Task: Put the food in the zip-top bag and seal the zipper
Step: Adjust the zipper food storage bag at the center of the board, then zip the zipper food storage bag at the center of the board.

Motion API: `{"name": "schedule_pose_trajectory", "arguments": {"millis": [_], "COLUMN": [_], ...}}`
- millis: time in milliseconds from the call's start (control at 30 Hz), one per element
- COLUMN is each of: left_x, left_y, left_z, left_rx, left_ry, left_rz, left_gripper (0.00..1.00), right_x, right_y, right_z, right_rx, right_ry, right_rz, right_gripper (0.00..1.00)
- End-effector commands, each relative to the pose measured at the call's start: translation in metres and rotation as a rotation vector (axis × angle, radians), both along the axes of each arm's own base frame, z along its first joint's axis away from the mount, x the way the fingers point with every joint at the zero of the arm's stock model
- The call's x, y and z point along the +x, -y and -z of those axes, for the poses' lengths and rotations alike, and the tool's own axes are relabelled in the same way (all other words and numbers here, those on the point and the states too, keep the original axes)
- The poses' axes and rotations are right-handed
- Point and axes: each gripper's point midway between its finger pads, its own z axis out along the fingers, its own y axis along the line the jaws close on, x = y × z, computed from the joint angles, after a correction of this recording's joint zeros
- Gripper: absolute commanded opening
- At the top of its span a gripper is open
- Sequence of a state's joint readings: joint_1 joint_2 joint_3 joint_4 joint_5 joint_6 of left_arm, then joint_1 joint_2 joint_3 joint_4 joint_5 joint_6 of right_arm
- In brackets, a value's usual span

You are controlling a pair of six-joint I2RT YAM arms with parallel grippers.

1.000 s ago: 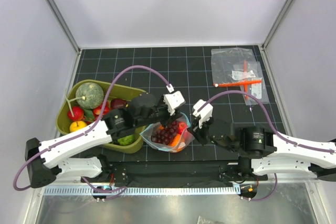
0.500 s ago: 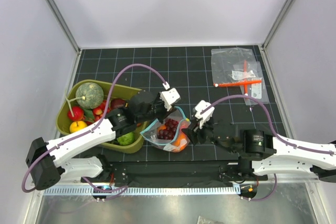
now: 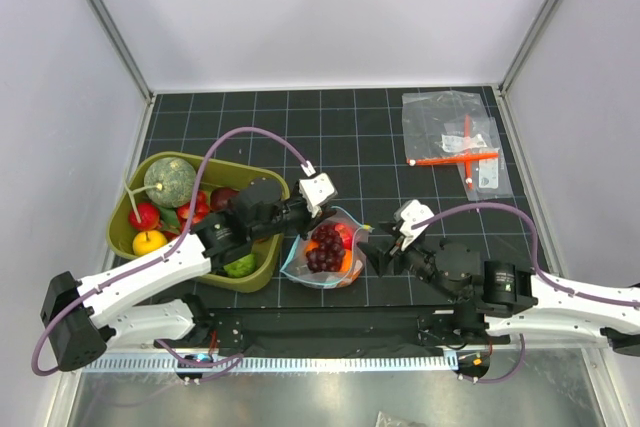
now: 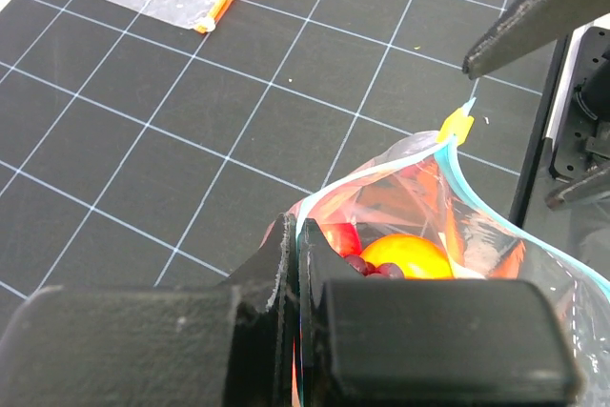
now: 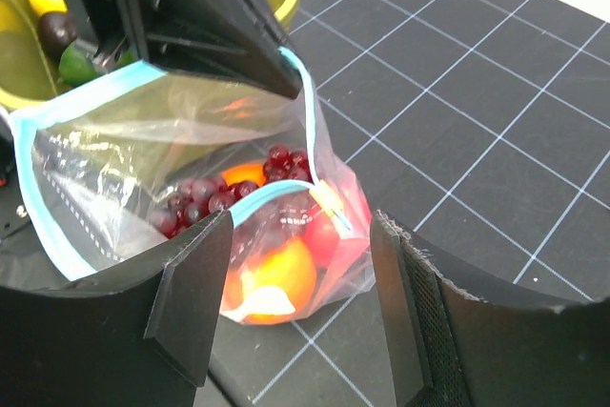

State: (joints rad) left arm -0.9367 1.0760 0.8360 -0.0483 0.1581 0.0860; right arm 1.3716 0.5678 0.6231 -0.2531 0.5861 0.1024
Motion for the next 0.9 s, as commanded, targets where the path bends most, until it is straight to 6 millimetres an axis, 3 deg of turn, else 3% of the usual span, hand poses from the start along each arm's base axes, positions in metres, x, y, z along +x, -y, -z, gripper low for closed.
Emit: {"name": "schedule_pose_trajectory", "arguments": {"millis": [0,300,533,667,800,867], "left_x": [-0.001,-0.002,-0.002,-0.004,-0.005,-0.006], "left_y": [0.005,0.003,0.003,0.004,0.003,0.003], "left_z": [-0.023,-0.024,-0.025,-0.026,-0.029,-0.031], "left_rx": [-0.076,-0.079,-0.078,-0.084,-0.091,-0.098], "left_ry": [0.049,0.050,0.048,0.041,0.039,0.037], "left_rz": [0.020,0.019,0.016,0.025,0.025,0.025], "left_gripper": [0.00,0.00,0.00,0.00,0.00,0.00], "right_x": [0.010,0.040,0.032,0.031,0.028,0.025], "right_y": [0.001,0.003,-0.018,-0.026,-0.030,-0.030], "right_z": [-0.012,0.006,0.005,0.006,0.007,0.006], "right_rx": [0.051,0.055,0.086,0.079,0.077,0.089], "right_ry": [0.028,-0.067,-0.072,-0.062,-0.079,-0.090], "right_rz": [0.058,0.081,-0.074,-0.105,-0.128,-0.139], "right_gripper": [0.66,0.63,0.62,0.45,0.15,0.06]}}
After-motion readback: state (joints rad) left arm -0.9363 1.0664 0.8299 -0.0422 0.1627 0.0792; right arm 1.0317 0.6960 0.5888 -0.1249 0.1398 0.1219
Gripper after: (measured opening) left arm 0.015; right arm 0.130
